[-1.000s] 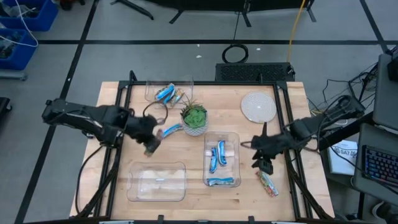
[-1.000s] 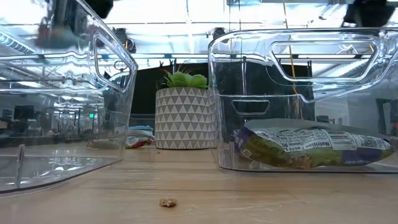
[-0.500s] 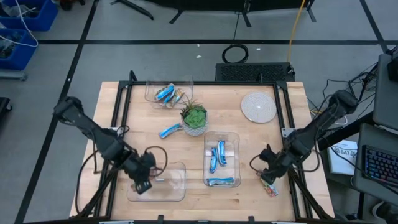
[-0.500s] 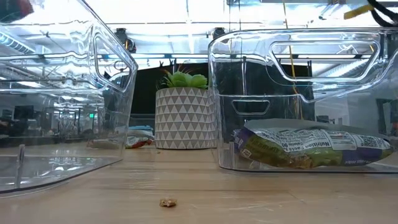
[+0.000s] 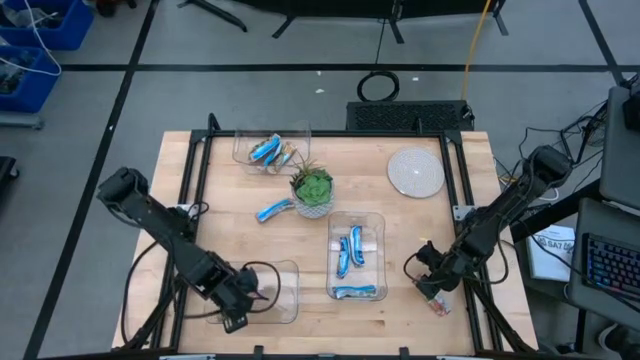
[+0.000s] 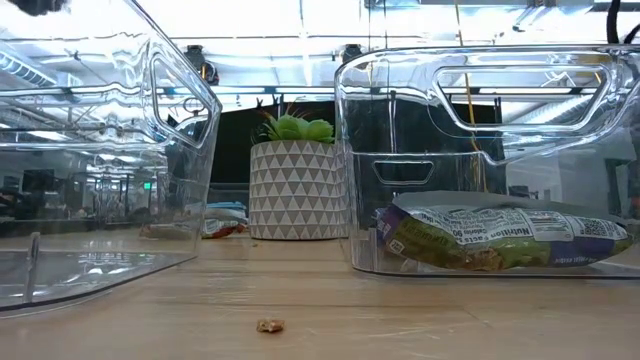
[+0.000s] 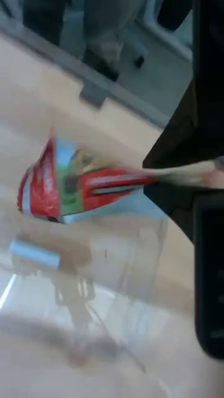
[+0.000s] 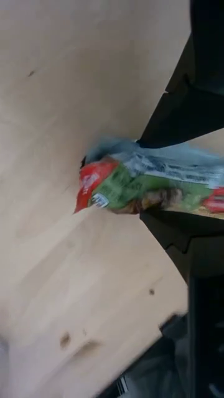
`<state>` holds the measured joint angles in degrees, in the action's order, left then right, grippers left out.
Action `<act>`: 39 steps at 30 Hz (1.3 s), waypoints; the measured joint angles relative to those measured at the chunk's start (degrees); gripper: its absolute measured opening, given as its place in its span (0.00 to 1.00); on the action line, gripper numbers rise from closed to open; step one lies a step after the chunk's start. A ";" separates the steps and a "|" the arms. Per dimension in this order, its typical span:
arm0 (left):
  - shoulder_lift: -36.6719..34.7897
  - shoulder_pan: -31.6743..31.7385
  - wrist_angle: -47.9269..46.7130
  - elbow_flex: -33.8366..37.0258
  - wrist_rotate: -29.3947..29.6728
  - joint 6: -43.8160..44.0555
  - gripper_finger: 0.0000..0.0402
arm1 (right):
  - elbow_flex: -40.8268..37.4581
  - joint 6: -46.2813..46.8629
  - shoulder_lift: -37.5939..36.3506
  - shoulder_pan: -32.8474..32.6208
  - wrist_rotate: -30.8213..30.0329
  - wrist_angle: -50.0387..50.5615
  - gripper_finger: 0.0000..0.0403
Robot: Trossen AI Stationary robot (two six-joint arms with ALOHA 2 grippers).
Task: Pick and place Granola Bars by type
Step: Put the middle red granola bar into the bottom transparent bin, then put the bottom red granola bar into the bottom transparent bin
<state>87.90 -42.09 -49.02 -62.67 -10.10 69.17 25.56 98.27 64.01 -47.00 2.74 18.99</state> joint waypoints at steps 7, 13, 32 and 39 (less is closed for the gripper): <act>-5.42 1.92 8.40 -0.06 5.28 3.03 0.38 | -0.52 0.30 2.37 0.00 0.26 -1.93 0.32; -15.99 6.03 8.65 -0.07 14.27 5.38 0.52 | -0.78 -2.54 1.18 0.00 0.61 -3.69 0.04; -29.20 32.14 -10.25 -0.09 33.16 -9.59 0.33 | 21.89 -27.23 -7.69 19.25 -2.69 -8.89 0.00; -20.22 48.11 -12.97 0.82 29.11 -25.46 0.28 | 29.63 -50.80 3.10 33.84 6.44 -18.47 0.00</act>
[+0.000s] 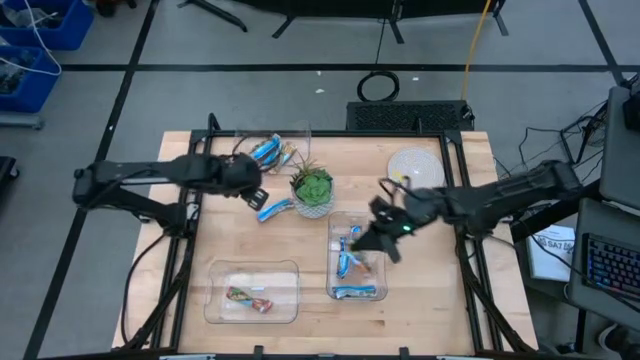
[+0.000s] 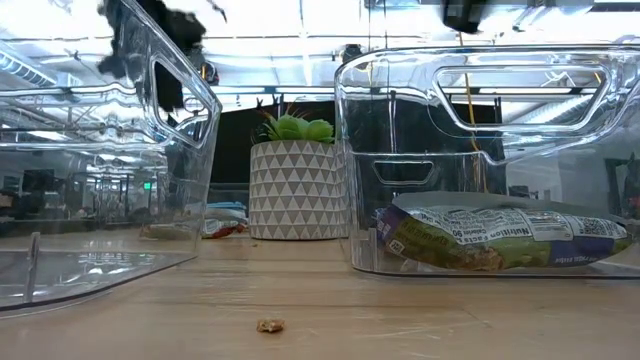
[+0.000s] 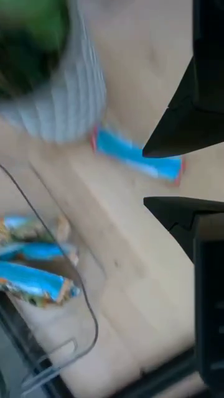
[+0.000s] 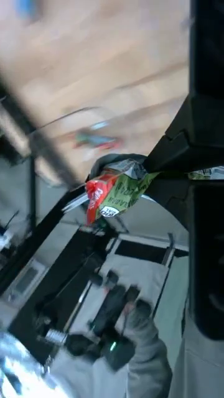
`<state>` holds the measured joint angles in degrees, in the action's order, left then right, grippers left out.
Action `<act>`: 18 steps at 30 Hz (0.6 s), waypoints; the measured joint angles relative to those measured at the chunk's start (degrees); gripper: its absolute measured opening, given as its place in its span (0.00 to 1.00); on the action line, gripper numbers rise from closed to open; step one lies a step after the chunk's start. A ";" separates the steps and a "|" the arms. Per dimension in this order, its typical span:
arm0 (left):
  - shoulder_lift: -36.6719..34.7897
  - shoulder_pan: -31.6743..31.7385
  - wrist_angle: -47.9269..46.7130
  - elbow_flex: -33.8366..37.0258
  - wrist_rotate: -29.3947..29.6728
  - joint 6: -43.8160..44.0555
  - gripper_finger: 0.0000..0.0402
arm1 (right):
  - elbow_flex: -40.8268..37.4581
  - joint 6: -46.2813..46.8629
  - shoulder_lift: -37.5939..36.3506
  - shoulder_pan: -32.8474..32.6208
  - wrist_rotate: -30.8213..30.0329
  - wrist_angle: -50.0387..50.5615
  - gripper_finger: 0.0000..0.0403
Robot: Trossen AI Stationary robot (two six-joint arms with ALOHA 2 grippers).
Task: Pick and place Granola Bars by type
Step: Put the bottom red granola bar into the bottom transparent bin
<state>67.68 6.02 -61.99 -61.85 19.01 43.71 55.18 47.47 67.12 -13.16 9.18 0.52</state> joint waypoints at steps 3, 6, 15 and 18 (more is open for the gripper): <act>4.09 4.61 1.84 2.63 -1.54 -5.54 0.28 | 4.00 -4.80 7.23 4.55 6.31 -5.84 0.00; 7.27 7.88 5.56 6.50 -6.06 -8.67 0.28 | 9.61 -9.48 15.75 6.77 10.12 -8.85 0.00; 9.22 9.25 20.16 17.01 -11.04 -11.52 0.28 | 29.38 -23.01 37.36 7.07 15.54 -13.11 0.00; 9.27 9.25 22.81 19.31 -11.48 -11.49 0.28 | 31.53 -25.61 41.51 6.52 16.46 -13.12 0.00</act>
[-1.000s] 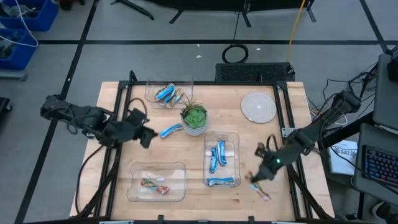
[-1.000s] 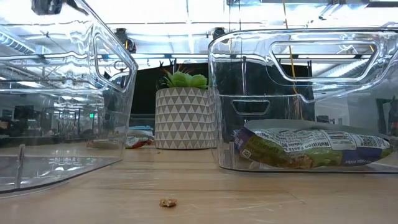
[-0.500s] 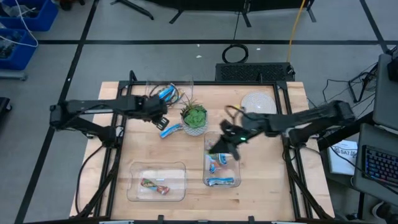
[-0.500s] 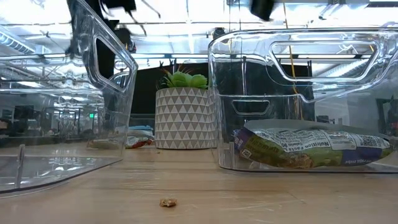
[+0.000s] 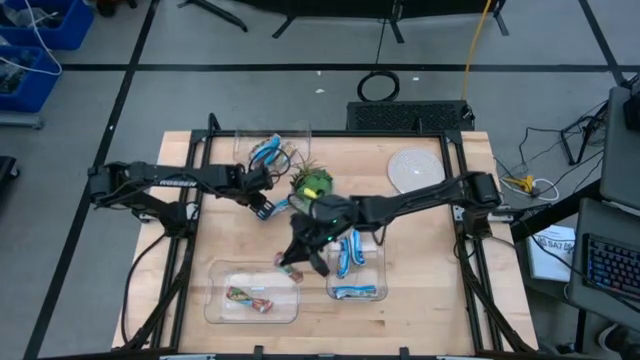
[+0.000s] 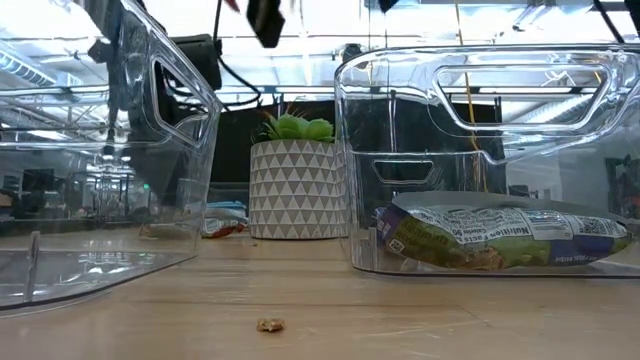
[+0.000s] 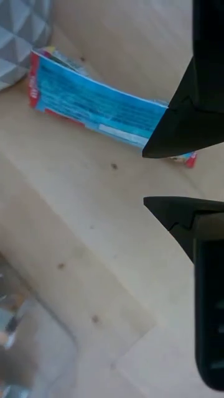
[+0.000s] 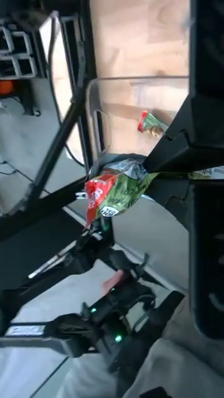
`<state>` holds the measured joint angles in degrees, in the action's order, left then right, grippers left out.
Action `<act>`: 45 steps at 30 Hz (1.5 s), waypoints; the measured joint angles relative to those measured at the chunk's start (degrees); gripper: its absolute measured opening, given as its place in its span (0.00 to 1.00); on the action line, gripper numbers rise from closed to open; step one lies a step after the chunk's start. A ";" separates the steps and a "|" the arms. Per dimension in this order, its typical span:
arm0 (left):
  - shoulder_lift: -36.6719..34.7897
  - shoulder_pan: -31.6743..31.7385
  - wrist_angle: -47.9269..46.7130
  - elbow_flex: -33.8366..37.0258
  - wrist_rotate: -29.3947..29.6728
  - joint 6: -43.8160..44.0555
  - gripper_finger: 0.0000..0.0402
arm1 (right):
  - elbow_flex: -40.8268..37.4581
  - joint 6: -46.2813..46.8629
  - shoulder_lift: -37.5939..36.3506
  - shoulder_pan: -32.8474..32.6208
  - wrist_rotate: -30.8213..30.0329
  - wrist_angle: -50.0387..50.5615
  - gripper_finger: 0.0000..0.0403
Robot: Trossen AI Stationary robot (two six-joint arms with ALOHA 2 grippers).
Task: Pick and place Granola Bars by type
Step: Put the bottom red granola bar into the bottom transparent bin, then put the red granola bar into the bottom transparent bin
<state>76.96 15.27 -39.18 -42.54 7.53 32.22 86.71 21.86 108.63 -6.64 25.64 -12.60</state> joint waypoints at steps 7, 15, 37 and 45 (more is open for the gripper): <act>-0.01 -0.41 2.89 2.48 -1.30 0.86 0.28 | 0.05 -1.40 5.85 -0.61 0.02 0.39 0.00; 0.67 -1.16 8.28 2.46 -1.24 1.44 0.28 | 0.05 2.10 9.52 -0.45 -0.01 -7.17 0.00; 5.59 -3.05 10.51 2.48 -4.05 2.65 0.28 | 0.03 -1.65 13.76 -0.97 3.49 -8.07 0.29; 5.56 -4.52 0.03 2.39 5.98 5.62 0.28 | 0.03 -0.16 11.03 -1.02 7.67 -6.86 0.40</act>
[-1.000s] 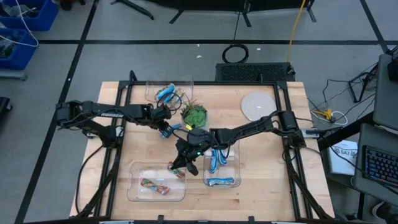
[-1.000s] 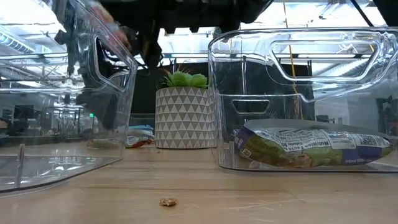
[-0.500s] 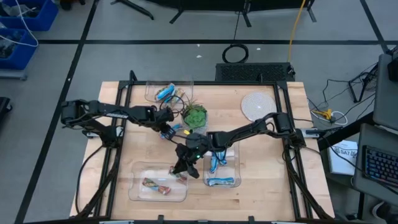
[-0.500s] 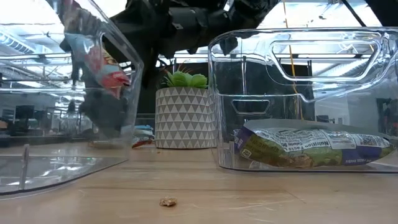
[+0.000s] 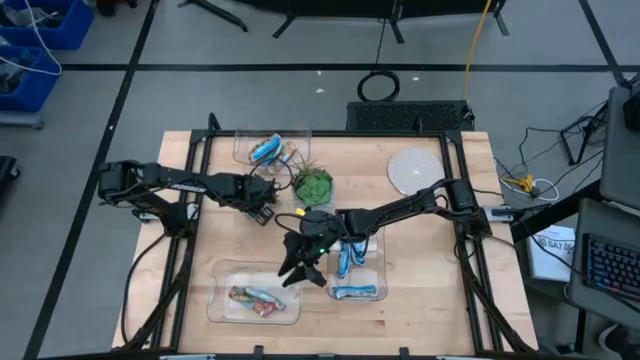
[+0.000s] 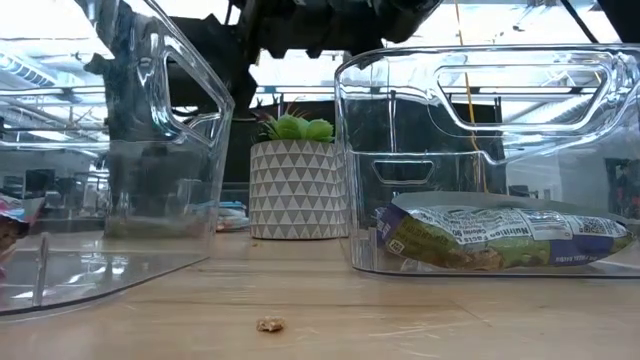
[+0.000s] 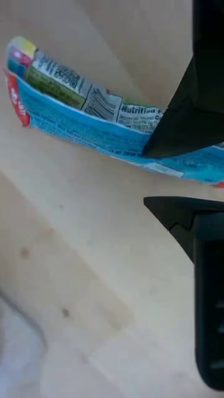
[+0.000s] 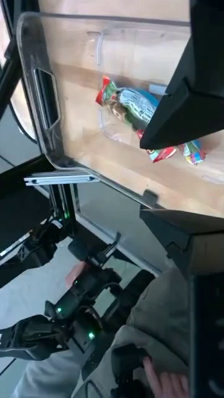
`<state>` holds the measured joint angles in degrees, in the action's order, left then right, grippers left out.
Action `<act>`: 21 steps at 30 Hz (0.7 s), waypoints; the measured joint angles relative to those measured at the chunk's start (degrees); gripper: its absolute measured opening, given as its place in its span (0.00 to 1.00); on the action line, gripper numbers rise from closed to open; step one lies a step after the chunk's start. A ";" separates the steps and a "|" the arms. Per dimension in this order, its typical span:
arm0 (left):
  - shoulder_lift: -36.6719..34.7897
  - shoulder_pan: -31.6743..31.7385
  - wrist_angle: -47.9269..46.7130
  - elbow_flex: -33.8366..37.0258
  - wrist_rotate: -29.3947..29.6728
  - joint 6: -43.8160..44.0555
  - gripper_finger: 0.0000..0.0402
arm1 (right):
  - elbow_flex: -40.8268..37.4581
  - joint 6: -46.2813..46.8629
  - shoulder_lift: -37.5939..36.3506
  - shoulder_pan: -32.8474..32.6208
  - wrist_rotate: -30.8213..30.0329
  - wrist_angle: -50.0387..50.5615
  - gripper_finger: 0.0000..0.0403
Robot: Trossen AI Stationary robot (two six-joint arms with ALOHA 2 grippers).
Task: Pick and place Granola Bars by type
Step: Put the red granola bar into the bottom transparent bin
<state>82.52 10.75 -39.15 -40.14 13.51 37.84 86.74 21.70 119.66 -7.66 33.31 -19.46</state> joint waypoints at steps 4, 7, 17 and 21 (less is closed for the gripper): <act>0.00 0.00 0.33 0.07 1.98 -0.07 0.28 | 0.00 0.07 -0.70 0.09 -0.01 3.17 0.41; 0.00 0.02 1.53 0.07 -0.11 -0.33 0.28 | 0.00 0.08 -0.81 0.09 0.03 3.78 0.40; -0.08 0.02 2.32 -0.16 -9.15 -3.19 0.28 | 0.00 1.42 -0.81 0.22 1.50 4.33 0.41; -0.08 0.04 1.47 -1.59 -13.43 -3.87 0.31 | 0.00 1.42 -0.81 0.22 1.50 4.87 0.41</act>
<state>82.44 10.79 -37.68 -41.74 0.08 33.97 86.74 23.11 118.85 -7.44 34.81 -14.58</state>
